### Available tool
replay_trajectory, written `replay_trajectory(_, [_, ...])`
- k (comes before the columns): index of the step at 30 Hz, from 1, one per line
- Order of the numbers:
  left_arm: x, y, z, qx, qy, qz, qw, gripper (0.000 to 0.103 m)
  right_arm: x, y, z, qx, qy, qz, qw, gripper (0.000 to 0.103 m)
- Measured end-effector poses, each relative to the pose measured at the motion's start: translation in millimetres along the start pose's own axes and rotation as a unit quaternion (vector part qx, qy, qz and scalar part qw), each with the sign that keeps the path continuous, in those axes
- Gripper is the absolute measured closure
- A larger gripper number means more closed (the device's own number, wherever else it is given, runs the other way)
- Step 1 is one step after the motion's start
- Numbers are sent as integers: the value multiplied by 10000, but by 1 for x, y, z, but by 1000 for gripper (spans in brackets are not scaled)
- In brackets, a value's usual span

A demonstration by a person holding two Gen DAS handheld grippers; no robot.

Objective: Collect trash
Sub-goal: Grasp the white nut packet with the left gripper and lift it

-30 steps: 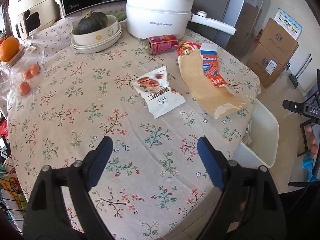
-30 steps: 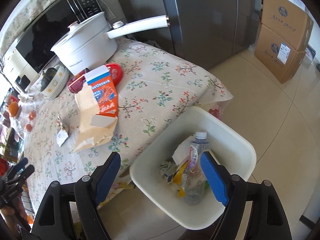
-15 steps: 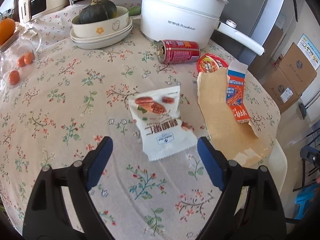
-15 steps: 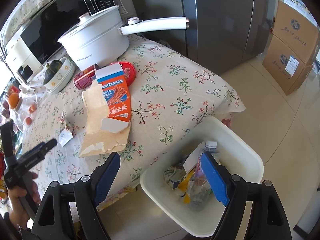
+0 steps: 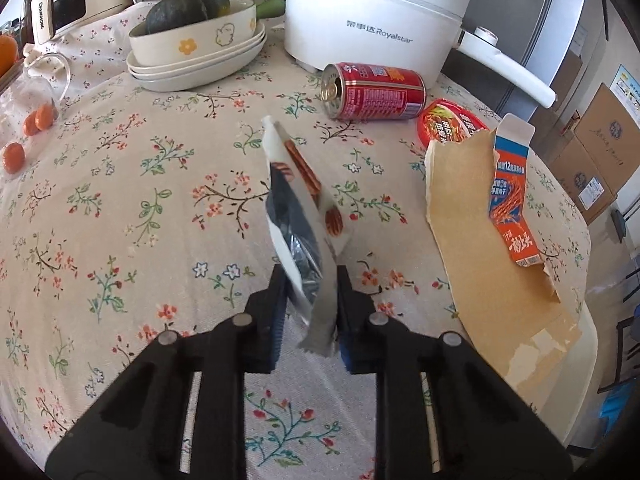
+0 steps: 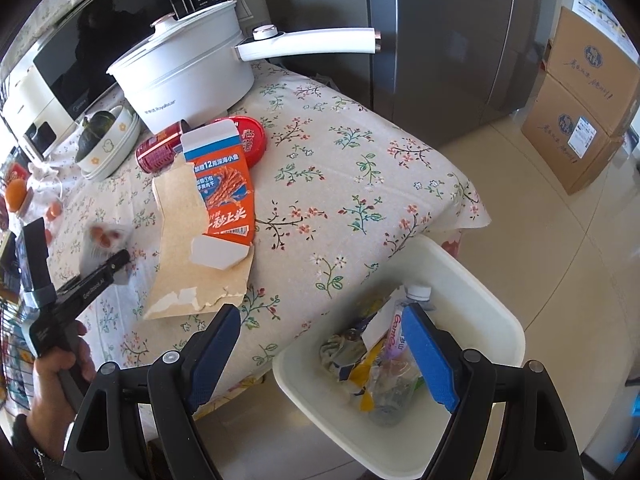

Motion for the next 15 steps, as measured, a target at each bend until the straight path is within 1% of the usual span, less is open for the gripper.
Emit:
replay_trajectory(6, [-11, 1, 10, 45, 44, 149, 9999, 81, 1, -1, 4, 36, 23, 6, 10000, 19])
replay_trajectory(12, [-51, -13, 24, -172, 280, 88, 9994, 81, 9, -8, 17, 109, -84, 38, 9999, 19])
replay_trajectory(15, [-71, -13, 34, -201, 270, 102, 9994, 81, 18, -13, 27, 120, -141, 80, 9998, 19])
Point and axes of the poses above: each gripper's, at about its wrist camera, not at the fingertips, and x roughly the way its jaws point, z to its left, y to its underside, the point moved 6 cm from there along x, roughly the way its jaws point, and after that the axes turned 15 degrees about -x, right-handed, at the moved point
